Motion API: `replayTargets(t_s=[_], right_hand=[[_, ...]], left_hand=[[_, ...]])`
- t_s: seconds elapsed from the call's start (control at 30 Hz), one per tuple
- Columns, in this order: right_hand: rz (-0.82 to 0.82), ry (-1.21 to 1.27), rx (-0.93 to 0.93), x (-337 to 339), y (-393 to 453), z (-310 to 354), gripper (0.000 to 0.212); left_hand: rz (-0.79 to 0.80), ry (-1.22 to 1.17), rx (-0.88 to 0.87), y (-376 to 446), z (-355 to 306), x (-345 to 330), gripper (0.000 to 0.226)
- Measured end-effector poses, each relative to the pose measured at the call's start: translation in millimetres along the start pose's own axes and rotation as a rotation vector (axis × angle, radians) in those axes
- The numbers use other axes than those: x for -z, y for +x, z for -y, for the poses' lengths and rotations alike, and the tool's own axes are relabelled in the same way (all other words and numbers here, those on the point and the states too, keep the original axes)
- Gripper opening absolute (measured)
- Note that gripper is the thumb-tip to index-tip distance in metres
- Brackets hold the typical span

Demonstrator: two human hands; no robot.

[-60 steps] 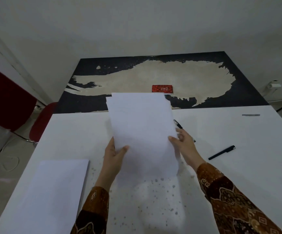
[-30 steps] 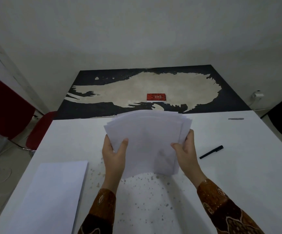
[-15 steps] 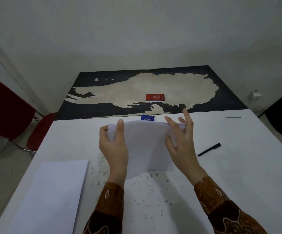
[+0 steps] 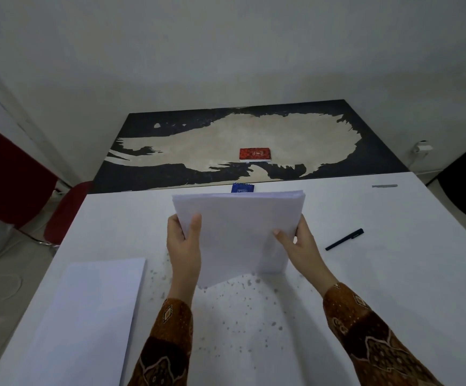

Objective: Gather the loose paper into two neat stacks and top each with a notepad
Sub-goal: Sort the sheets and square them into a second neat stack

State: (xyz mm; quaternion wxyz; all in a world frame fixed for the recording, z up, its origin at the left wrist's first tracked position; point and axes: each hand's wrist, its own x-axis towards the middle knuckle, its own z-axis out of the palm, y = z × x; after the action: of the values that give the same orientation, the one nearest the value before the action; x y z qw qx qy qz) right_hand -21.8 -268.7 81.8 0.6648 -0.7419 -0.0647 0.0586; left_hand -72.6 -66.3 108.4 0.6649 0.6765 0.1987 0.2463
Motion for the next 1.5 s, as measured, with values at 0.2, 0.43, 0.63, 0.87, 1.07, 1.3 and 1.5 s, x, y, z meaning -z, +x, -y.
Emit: replayTargets(t_s=[0.2, 0.43, 0.63, 0.87, 1.07, 1.3, 1.5], right_hand=[[0.033, -0.123, -0.005, -6.9, -2.6, -30.5, 0.025], [-0.085, -0.095, 0.017, -13.5, -5.2, -43.1, 0.023], [-0.116, -0.039, -0.017, -27.3, -17.2, -54.3, 0.018], [-0.155, -0.115, 0.033, -29.6, -27.4, -60.1, 0.036], [-0.265, -0.032, 0.099, -27.6, -18.8, -32.7, 0.034], [-0.227, -0.083, 0.111, -46.3, -14.7, -34.2, 0.024], [-0.166, -0.200, 0.139, -43.1, -12.1, -25.1, 0.013]], left_hand=[[0.008, 0.003, 0.111, -8.2, 46.3, -0.6, 0.024], [-0.037, 0.031, 0.030, -7.4, 48.7, -8.9, 0.017], [-0.053, 0.047, 0.031, -14.3, 60.7, -17.5, 0.019], [-0.068, 0.145, -0.002, -16.8, 74.1, -12.1, 0.032], [-0.059, 0.116, 0.020, -18.0, 71.2, -5.2, 0.038], [-0.060, 0.082, 0.023, -27.9, 60.9, -10.3, 0.020], [-0.068, 0.220, 0.028, -24.3, 46.4, 3.9, 0.036]])
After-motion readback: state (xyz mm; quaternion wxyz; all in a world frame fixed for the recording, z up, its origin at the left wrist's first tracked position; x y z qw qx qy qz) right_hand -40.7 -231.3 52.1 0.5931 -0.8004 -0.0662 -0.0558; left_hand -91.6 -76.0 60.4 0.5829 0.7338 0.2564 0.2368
